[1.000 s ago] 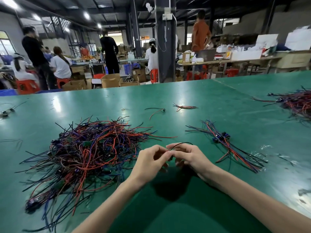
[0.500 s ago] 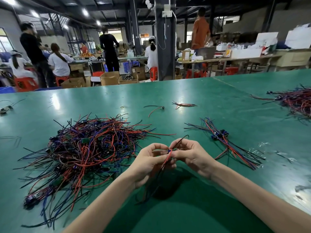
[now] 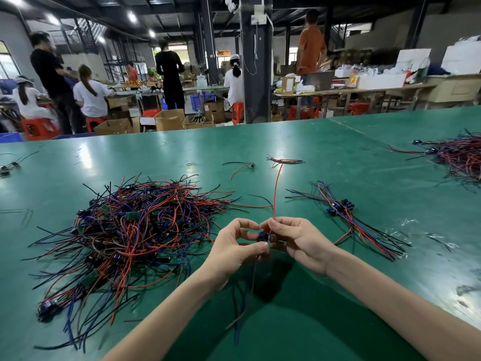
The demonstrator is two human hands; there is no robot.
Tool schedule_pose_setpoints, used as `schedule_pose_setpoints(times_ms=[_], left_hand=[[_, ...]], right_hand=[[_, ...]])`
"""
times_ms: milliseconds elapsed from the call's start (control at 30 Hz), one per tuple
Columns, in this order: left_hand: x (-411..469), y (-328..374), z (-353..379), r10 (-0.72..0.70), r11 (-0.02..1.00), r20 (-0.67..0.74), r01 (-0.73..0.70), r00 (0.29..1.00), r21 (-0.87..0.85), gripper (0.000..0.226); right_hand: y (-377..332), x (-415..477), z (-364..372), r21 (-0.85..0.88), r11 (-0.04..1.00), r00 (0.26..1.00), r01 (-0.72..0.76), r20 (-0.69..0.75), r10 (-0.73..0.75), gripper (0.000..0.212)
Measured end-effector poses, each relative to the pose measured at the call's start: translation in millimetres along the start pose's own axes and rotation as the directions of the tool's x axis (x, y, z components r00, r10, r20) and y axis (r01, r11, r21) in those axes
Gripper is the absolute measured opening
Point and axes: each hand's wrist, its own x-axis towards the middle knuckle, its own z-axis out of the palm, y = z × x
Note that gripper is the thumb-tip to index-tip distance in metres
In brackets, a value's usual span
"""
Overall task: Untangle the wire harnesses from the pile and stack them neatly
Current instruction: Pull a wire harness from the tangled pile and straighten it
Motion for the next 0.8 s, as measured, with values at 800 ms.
schedule_pose_setpoints(times_ms=[800], left_hand=[[-4.2, -8.1, 4.8, -0.080, 0.997, 0.106, 0.079, 0.991, 0.021, 0.013]], right_hand=[[-22.5, 6.6, -20.1, 0.038, 0.996, 0.975, 0.078, -0.213, -0.068, 0.004]])
